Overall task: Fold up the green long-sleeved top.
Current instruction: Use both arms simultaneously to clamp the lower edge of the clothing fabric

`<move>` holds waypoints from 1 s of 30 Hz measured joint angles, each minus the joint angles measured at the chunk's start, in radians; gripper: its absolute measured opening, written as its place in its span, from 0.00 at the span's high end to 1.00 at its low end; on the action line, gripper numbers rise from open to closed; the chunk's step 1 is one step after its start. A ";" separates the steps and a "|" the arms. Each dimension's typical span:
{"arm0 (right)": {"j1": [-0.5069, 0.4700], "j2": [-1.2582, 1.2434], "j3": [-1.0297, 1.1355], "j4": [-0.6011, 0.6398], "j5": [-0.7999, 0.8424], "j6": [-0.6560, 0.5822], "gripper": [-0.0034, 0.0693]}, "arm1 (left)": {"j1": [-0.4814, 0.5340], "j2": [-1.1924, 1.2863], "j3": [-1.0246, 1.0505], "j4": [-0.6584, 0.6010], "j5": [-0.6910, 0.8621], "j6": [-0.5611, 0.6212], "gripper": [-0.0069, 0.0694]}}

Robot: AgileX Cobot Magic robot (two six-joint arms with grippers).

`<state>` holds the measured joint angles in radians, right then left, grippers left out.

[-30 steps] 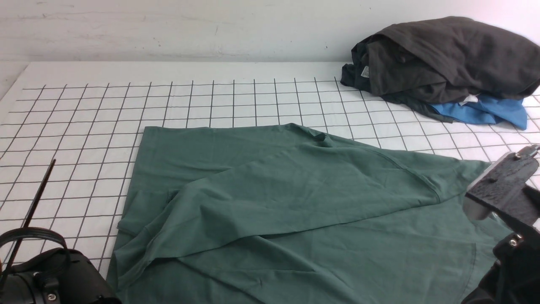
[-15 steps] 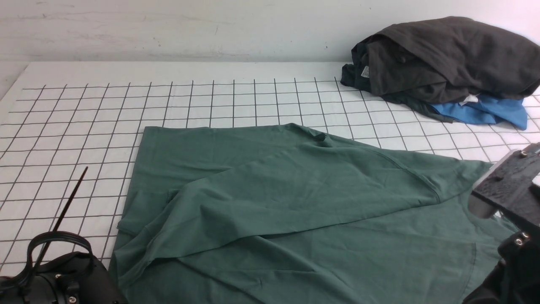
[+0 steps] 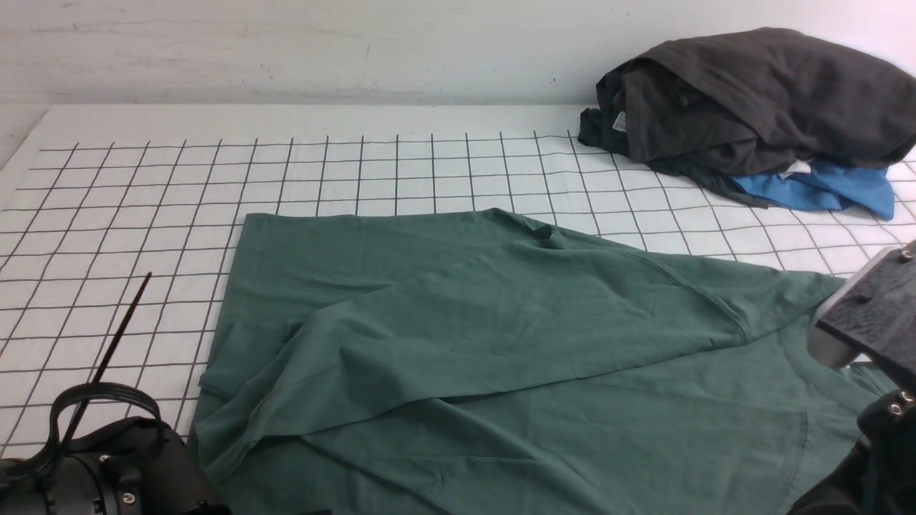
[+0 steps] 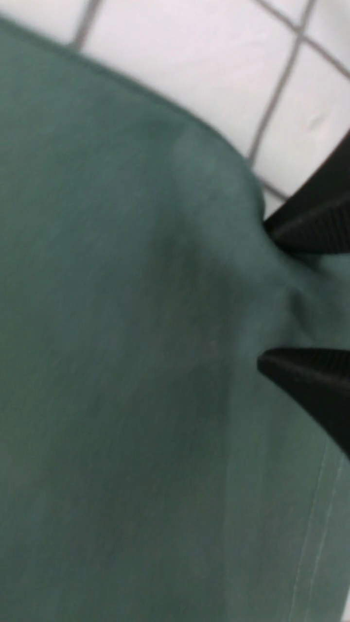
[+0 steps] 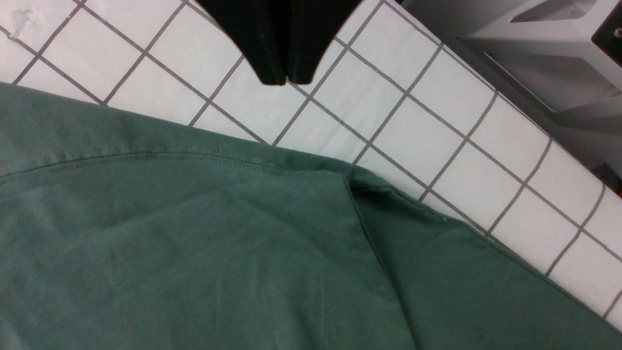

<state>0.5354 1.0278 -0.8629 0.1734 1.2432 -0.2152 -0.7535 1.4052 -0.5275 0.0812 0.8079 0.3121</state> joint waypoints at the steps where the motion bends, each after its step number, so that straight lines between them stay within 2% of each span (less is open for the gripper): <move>1: 0.000 0.000 0.000 0.000 0.000 0.000 0.97 | 0.000 0.000 -0.005 0.002 0.000 -0.018 0.66; 7: 0.000 0.000 0.000 -0.001 0.000 0.000 0.97 | 0.000 0.000 -0.006 0.002 -0.001 -0.049 0.80; 14: 0.000 0.000 0.000 -0.001 0.000 0.000 0.97 | 0.000 0.000 -0.006 0.004 -0.001 -0.052 0.88; 22: 0.000 0.000 0.000 -0.005 0.000 0.000 0.97 | 0.000 0.000 -0.015 0.004 0.024 -0.054 0.88; 27: 0.000 0.000 0.000 -0.056 0.000 -0.023 0.97 | 0.000 0.000 -0.094 0.002 0.160 -0.060 0.88; 30: 0.000 0.000 0.000 -0.078 0.000 -0.089 0.96 | 0.000 0.000 -0.165 0.006 0.241 -0.060 0.88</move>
<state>0.5354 1.0278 -0.8629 0.0954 1.2432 -0.3045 -0.7535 1.4052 -0.6930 0.0876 1.0485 0.2518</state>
